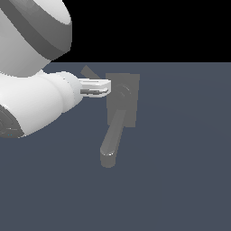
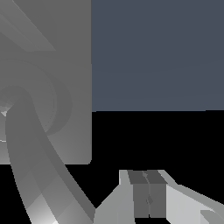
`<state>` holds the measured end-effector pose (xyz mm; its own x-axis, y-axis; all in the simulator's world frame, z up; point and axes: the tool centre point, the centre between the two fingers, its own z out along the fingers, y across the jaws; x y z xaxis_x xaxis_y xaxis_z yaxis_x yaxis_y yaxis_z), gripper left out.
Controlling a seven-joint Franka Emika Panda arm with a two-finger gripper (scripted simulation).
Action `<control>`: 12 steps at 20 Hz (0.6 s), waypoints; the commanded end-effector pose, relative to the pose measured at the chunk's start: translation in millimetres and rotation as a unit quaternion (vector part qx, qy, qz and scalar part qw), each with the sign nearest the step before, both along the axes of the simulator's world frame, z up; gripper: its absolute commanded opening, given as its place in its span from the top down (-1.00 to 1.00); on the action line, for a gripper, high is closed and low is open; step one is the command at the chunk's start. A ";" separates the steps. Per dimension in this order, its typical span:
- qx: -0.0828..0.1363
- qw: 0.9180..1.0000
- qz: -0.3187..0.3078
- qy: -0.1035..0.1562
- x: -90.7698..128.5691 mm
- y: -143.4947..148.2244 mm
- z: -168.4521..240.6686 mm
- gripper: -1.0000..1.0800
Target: Turn on the faucet by rotating a designated handle.
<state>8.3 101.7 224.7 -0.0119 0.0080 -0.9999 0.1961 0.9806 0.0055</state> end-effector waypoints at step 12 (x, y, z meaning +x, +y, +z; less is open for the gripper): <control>0.001 1.000 0.000 -0.002 -3.7 -21.3 29.0 1.00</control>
<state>3.6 87.2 244.9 -0.0196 0.0087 -0.9998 0.1915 0.9815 0.0048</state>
